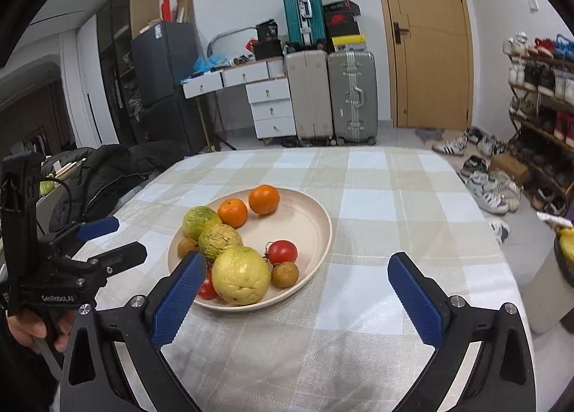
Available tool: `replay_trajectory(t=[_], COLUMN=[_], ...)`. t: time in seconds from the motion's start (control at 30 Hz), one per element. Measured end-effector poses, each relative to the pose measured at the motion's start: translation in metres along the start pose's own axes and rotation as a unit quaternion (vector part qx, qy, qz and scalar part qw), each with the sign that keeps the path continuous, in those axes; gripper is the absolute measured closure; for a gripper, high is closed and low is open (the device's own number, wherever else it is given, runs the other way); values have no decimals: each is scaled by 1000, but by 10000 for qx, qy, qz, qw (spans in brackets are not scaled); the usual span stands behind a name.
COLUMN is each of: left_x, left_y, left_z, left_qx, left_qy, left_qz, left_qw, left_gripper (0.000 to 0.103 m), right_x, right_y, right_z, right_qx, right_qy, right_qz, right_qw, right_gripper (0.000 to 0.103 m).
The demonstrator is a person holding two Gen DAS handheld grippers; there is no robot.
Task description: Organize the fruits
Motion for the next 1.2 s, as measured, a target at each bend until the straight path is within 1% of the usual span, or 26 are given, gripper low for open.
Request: replay_trajectory(t=[0.1, 0.23, 0.37, 0.5, 0.63, 0.7, 0.8, 0.87, 1.03, 1.2], left_x=[0, -1, -4, -8, -12, -13, -14, -14, -13, -10], left_y=[2, 4, 4, 2, -2, -3, -5, -7, -9, -8], left_z=[-13, -34, -52, -67, -76, -78, -78, -76, -75, -73], left_qx=[-72, -301, -490, -718, -828, -815, -814, -806, -847, -830], left_qy=[-16, 41, -31, 29, 40, 8, -21, -39, -37, -48], left_qz=[-14, 61, 38, 140, 251, 235, 247, 259, 243, 164], left_qw=[10000, 9995, 9988, 9973, 9962, 9964, 9964, 9964, 9961, 9964], left_gripper=[1, 1, 1, 1, 1, 1, 1, 1, 1, 1], right_x=[6, 11, 16, 18, 23, 24, 26, 26, 28, 27], right_y=[0, -2, -6, -9, -9, -9, -9, -8, -6, -5], right_z=[-10, -19, -28, -33, -38, -42, -45, -48, -51, -55], right_qx=[-77, -150, -235, -309, -455, -591, -658, -787, -890, -968], right_qy=[105, 125, 177, 185, 199, 202, 312, 268, 359, 343], right_qz=[-64, -227, -253, -289, -373, -375, -335, -415, -417, -379], right_qw=[9999, 9996, 9992, 9989, 9981, 9973, 9968, 9957, 9945, 9940], right_gripper=[0, 0, 0, 0, 0, 0, 0, 0, 0, 0])
Point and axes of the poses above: each gripper's, at about its wrist camera, not at the fingertips, and z roughly the way its jaws point, x to its left, y to its top, the point moved 9 cm from there along z, roughly the way its jaws point, and after that the axes turned 12 degrees about -x, right-handed, at the moved point
